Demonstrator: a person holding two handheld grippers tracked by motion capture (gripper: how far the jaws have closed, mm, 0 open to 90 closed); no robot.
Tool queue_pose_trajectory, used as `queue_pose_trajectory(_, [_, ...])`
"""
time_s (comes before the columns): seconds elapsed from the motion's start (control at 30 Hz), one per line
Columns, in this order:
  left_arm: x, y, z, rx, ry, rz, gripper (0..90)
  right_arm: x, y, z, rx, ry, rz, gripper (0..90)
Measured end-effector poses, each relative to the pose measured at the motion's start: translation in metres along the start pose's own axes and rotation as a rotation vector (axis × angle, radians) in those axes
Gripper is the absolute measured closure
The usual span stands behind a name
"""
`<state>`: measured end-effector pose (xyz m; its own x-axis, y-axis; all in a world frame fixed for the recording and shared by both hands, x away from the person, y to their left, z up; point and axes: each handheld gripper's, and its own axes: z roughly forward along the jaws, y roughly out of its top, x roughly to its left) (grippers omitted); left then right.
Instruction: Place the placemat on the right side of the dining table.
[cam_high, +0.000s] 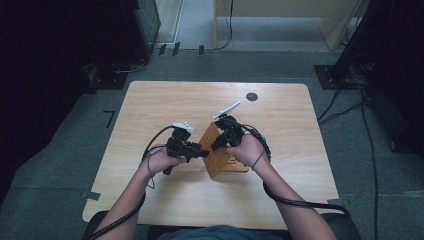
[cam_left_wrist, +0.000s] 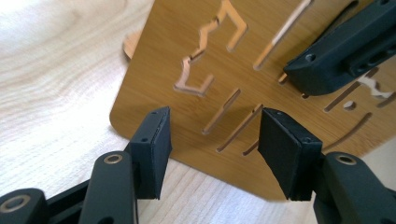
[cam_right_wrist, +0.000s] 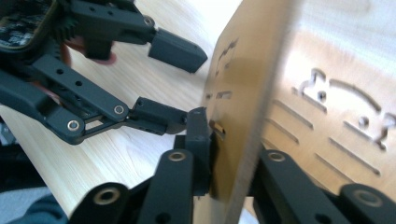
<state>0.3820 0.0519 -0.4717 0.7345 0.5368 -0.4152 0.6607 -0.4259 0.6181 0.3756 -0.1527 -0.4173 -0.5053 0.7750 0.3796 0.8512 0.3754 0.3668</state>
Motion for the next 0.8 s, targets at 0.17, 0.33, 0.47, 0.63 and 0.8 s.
queue_pose_trajectory(0.17, [0.005,0.000,-0.013,-0.026,0.010,-0.006,43.2,0.008,0.001,-0.011,-0.025,-0.013,-0.049,87.6])
queue_pose_trajectory(0.33, [0.006,0.001,-0.015,-0.029,0.021,0.000,43.0,0.014,0.001,-0.022,-0.051,-0.048,-0.093,87.5])
queue_pose_trajectory(0.47, [0.005,0.001,-0.015,-0.027,0.029,0.010,43.0,0.014,0.000,-0.024,-0.068,-0.088,-0.111,87.6])
queue_pose_trajectory(0.63, [0.004,0.000,-0.012,-0.015,0.036,0.013,42.9,0.007,0.000,-0.033,-0.111,-0.174,-0.111,87.6])
queue_pose_trajectory(0.8, [0.005,-0.001,-0.009,-0.003,0.048,0.020,43.0,-0.001,0.000,-0.042,-0.143,-0.245,-0.119,87.6])
